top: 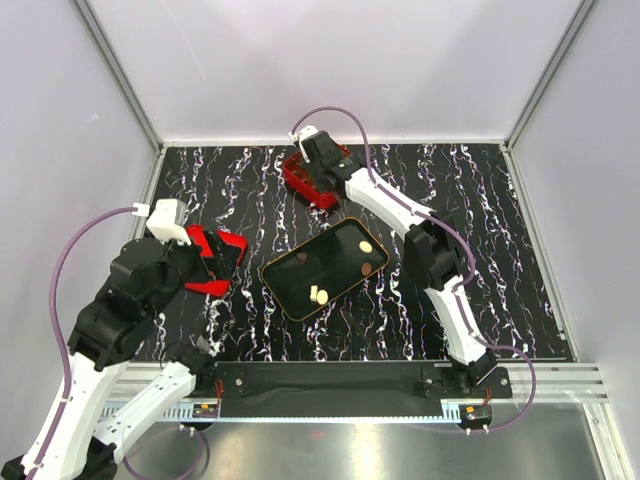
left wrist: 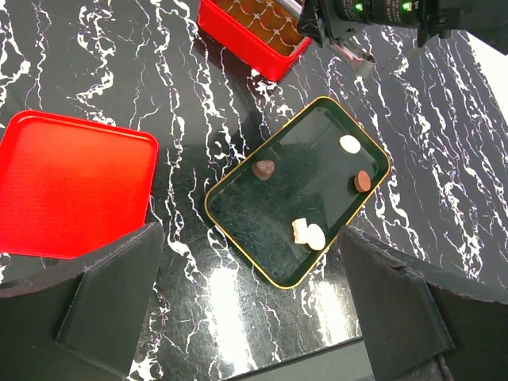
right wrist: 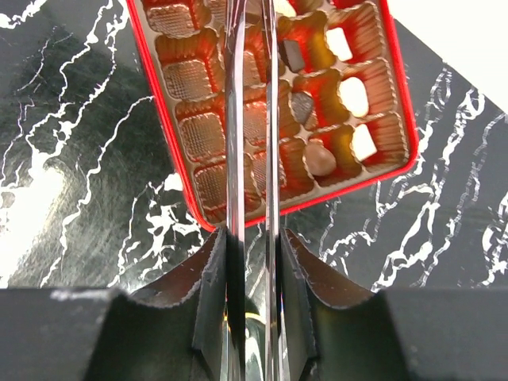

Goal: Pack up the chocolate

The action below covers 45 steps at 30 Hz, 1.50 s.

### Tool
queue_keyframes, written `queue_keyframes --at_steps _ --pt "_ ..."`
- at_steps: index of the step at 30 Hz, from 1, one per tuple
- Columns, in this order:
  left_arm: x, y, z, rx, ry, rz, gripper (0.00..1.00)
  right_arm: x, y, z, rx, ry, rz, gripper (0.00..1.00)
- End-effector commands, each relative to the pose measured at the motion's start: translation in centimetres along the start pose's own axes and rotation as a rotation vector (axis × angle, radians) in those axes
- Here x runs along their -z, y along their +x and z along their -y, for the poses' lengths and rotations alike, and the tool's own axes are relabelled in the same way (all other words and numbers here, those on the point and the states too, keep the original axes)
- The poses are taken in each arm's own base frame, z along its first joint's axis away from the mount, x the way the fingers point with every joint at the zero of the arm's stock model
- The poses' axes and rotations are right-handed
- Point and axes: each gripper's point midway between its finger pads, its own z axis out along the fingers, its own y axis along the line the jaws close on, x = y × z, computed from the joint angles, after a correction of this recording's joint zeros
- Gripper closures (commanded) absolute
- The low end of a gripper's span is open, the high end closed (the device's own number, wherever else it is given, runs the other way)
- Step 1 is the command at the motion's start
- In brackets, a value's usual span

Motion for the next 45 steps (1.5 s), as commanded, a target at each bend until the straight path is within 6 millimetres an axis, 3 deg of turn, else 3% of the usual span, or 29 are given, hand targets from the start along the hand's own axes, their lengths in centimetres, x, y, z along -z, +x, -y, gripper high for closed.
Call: queue_keyframes --at_steps 1,9,14,20,21,23,24,25,26,27,28,29,30,31,32,33,34,35,37,39,45 --pt "-0.3 -1.0 -0.2 0.002 -0.014 0.045 0.01 0.0 -4.0 0.4 -0.045 -0.01 0.13 0.65" --pt "-0.7 -0.8 -0.3 -0.014 -0.025 0.031 0.01 -2.4 -2.4 0.3 -0.042 -0.005 0.102 0.59" --pt "-0.6 -0.8 -0.3 -0.014 -0.022 0.03 0.01 -2.2 -2.9 0.8 -0.033 0.008 0.106 0.52" --pt "-0.2 -1.3 0.1 -0.01 -0.003 0.04 0.01 1.0 -5.1 2.6 -0.023 0.038 0.146 0.52" --pt "0.0 -1.4 0.2 -0.009 0.0 0.046 0.01 2.7 -6.1 3.0 -0.028 0.034 0.167 0.53" --pt "0.2 -1.6 0.3 -0.008 0.005 0.053 0.01 4.2 -6.0 2.8 -0.025 0.015 0.164 0.53" --pt "0.3 -1.6 0.3 -0.008 0.007 0.054 0.01 6.6 -7.0 3.3 -0.029 0.011 0.195 0.53" --pt "0.4 -1.7 0.3 -0.007 0.008 0.057 0.01 6.7 -5.6 2.8 -0.013 0.001 0.161 0.53" --pt "0.4 -1.6 0.2 -0.007 0.007 0.058 0.01 7.6 -5.3 2.7 -0.009 -0.001 0.158 0.53" --pt "0.5 -1.7 0.2 -0.007 0.005 0.06 0.01 10.1 -5.9 2.3 -0.015 -0.011 0.182 0.53" --pt "0.6 -1.7 0.2 -0.006 0.005 0.065 0.01 10.1 -3.8 1.5 0.002 -0.028 0.134 0.53" --pt "0.7 -1.8 0.1 -0.004 0.004 0.072 0.01 11.0 -3.2 0.8 0.006 -0.035 0.123 0.53" --pt "0.7 -1.8 0.1 -0.002 0.003 0.072 0.01 13.1 -3.1 0.0 -0.005 -0.049 0.135 0.53" --pt "0.7 -1.7 0.1 -0.002 0.004 0.074 0.01 13.1 -0.6 -1.0 0.018 -0.049 0.083 0.52" --pt "0.7 -1.7 0.1 0.002 0.005 0.077 0.01 13.8 0.4 -1.5 0.022 -0.045 0.07 0.52" --pt "0.7 -1.6 0.1 0.003 0.009 0.073 0.01 15.8 0.3 -2.5 0.004 -0.058 0.093 0.52" --pt "0.8 -1.7 0.2 0.003 0.013 0.075 0.01 15.9 2.6 -3.4 0.011 -0.07 0.048 0.52" --pt "0.8 -1.7 0.3 0.006 0.016 0.074 0.01 17.4 2.9 -3.8 -0.028 -0.082 0.057 0.52" --pt "0.8 -1.7 0.4 0.008 0.02 0.074 0.01 18.3 5.7 -6.3 0.002 -0.112 0.02 0.52" --pt "0.9 -1.7 0.4 0.008 0.023 0.076 0.01 19.4 7.5 -7.4 -0.016 -0.113 0.0 0.51" --pt "1.2 -1.7 0.2 0.012 0.017 0.081 0.01 21.4 11.2 -10.3 -0.014 -0.155 -0.025 0.48"
